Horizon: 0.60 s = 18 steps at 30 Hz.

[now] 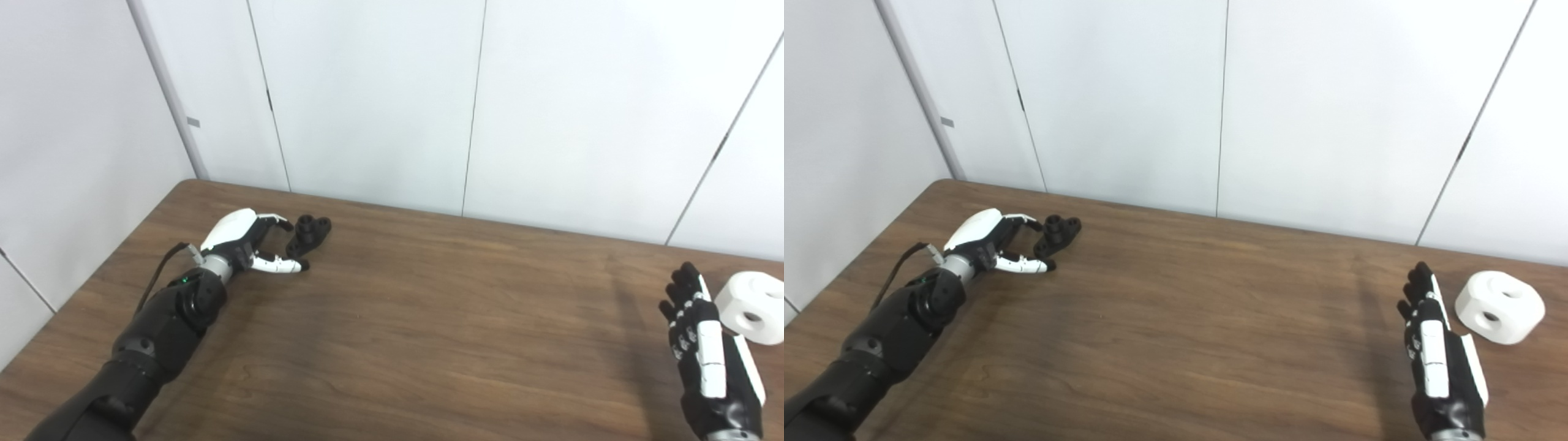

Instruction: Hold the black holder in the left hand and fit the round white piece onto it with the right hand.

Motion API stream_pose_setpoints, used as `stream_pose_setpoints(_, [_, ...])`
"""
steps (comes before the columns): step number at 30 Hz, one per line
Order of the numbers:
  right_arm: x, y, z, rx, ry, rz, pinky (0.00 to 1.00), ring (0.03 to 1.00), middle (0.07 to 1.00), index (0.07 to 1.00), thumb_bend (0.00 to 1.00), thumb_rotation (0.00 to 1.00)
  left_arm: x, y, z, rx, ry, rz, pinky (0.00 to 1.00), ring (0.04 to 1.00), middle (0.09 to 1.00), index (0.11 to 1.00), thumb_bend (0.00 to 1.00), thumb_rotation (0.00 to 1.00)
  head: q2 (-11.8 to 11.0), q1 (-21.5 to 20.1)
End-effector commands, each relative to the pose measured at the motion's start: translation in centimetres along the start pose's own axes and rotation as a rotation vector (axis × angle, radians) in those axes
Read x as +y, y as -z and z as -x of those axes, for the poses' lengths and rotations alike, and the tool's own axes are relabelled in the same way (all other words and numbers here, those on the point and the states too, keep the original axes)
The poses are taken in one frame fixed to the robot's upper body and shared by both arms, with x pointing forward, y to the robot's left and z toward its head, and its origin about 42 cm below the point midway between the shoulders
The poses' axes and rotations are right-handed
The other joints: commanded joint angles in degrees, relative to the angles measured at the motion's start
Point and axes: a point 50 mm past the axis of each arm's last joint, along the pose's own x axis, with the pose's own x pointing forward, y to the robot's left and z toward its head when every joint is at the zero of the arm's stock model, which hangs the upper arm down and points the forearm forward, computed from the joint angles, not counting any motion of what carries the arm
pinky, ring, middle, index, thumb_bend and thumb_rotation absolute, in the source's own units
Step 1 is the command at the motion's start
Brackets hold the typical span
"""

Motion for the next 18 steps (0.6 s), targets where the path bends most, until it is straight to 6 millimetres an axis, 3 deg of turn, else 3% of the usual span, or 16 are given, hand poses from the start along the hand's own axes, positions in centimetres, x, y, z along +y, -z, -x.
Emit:
stream_pose_setpoints(1, [-0.2,-1.7,-1.2,-0.074,-0.009,0.007,0.99,1.000,1.000,1.000,0.50,0.99,0.0,1.1,0.3,0.050,0.069,-0.062,0.99,0.939,0.893,0.774,0.99,0.31,0.0,0.1])
stream_pose_setpoints(18, [-0.5,-1.6,-1.0,-0.075,-0.006,-0.001,1.00,1.000,1.000,1.000,0.48,0.98,0.2,0.0,-0.6,0.061,0.069,-0.066,0.97,0.943,0.900,0.732,0.93,0.52,-0.4,0.3])
